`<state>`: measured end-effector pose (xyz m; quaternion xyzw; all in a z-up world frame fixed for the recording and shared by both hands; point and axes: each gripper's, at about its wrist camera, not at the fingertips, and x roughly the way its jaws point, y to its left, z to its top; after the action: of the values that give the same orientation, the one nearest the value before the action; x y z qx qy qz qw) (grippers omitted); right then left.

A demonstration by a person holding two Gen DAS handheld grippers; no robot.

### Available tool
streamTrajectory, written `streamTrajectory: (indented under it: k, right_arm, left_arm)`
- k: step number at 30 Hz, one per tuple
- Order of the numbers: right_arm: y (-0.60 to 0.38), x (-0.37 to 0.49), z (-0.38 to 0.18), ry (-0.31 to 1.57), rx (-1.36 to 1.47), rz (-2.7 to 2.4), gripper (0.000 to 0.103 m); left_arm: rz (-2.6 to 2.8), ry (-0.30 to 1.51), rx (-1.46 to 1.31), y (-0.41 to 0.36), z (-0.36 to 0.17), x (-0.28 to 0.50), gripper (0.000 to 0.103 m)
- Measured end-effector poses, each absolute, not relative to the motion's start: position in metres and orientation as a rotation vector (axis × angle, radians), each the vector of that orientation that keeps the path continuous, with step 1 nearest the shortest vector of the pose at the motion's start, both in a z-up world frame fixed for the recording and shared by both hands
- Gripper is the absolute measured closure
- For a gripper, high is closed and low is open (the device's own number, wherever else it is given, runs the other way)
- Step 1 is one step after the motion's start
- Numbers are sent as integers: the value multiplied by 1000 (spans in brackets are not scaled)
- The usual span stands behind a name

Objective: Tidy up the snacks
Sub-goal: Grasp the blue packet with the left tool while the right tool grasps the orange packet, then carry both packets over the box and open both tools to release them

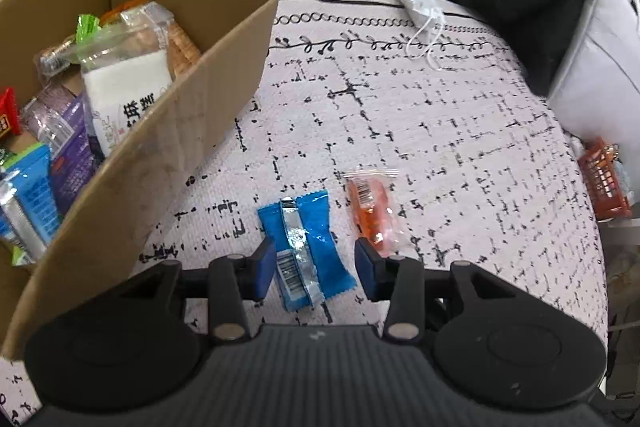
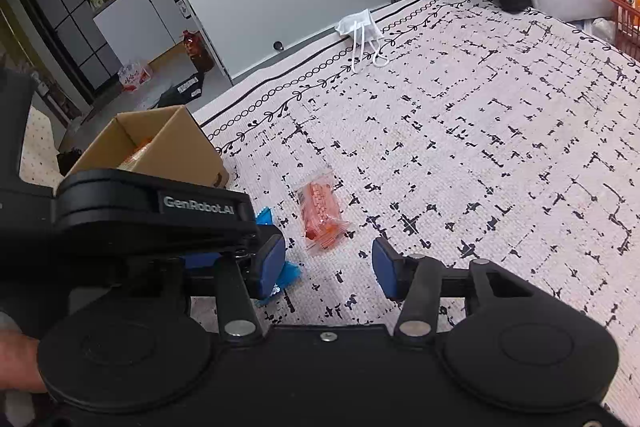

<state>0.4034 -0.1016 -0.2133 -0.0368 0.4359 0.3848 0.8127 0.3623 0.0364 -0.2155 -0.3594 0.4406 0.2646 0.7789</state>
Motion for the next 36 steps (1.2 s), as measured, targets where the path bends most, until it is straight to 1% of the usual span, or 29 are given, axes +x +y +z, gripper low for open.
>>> streamTrajectory:
  k: [4,5,7,11,14,16,17,32,33,34,36]
  right_arm:
    - [-96,407,-219,938,-103,819,56]
    - [-95,407,-220,938,-108,818,56]
    - [-92,408,-222,939,-115,815,56]
    - [-87,410,-226,933,-130,815,56]
    - [-82,411,-229,929,-145,815,56]
    - [-79,412,-232,933,-152,812,60]
    - [-77,413,-233,934,-153,809,61]
    - [-51,409,-236,866,-213,790,59]
    - [-49,409,-239,876,-215,790,61]
    - [-49,410,-241,894,-213,791,66]
    - [-51,411,-240,908,-205,797,72]
  left_arm:
    - [591,963,-788,39,-225,368,61]
    - [596,965,-788,40,-227,369,66]
    - [605,951,-801,43,-229,368,72]
    - [604,943,-765,44,-227,369,77]
    - [605,912,-737,45,-220,369,77]
    - [595,901,-724,47,-216,371,77]
    - [589,900,-723,49,-215,372,77]
    - [524,882,-731,60,-197,369,77]
    - [521,882,-732,61,-196,368,77]
    - [519,883,-732,61,-195,368,77]
    - [514,883,-730,61,-193,366,77]
